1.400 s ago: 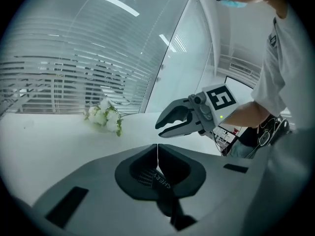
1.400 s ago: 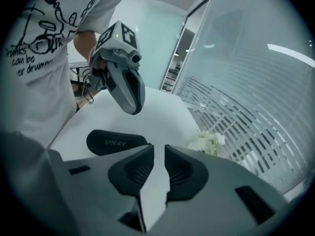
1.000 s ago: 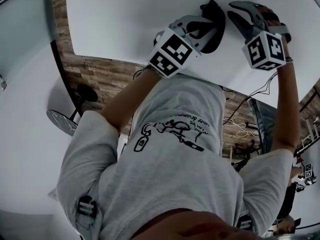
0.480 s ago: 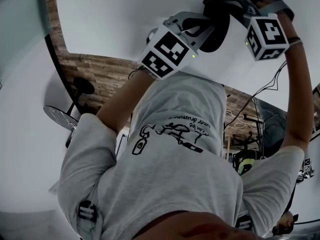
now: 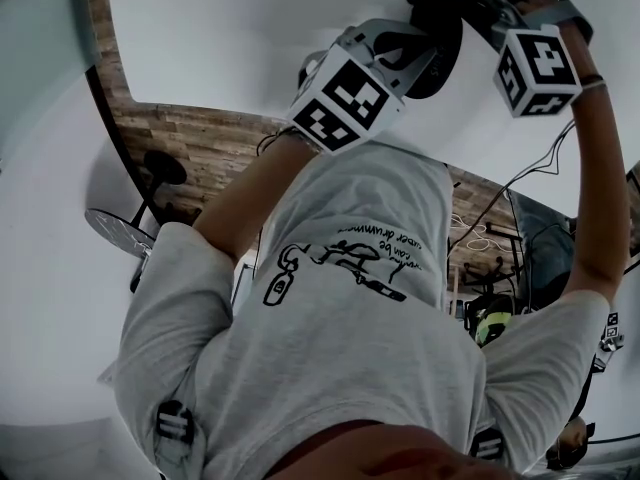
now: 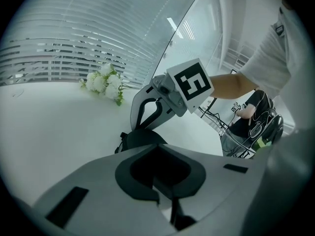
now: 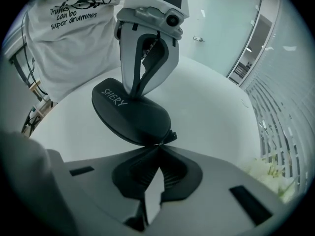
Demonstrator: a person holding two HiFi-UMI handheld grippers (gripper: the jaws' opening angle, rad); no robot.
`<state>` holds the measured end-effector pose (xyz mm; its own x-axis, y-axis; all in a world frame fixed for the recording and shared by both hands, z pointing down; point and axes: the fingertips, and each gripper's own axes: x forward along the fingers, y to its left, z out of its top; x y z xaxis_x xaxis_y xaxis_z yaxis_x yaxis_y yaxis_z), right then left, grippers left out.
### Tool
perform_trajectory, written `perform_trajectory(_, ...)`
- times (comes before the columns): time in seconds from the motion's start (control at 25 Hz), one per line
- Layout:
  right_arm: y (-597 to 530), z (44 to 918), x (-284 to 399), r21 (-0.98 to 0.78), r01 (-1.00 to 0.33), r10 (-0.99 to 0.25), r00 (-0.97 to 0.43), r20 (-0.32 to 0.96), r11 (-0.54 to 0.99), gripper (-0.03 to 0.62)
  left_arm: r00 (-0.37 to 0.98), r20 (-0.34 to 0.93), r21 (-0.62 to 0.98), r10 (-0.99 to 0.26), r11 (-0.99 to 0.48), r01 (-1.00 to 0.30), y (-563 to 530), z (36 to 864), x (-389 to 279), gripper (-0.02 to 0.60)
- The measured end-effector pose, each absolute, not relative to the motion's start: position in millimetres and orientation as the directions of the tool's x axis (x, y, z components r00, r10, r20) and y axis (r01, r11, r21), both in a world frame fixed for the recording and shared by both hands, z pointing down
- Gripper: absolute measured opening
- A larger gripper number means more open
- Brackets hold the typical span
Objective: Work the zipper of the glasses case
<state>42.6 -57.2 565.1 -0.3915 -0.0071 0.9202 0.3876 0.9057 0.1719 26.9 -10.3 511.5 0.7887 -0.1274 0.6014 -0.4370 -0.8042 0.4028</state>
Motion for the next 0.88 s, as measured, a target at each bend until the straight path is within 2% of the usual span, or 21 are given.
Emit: perform_trajectory(0.88, -34.7, 572.8, 59.9, 0.138, 0.273, -0.021, -0.393, 0.919, 0.952, 0.003, 0.768, 0.624, 0.348, -0.141, -0.83, -0.435, -15.5, 518.6, 22.4, 0.02)
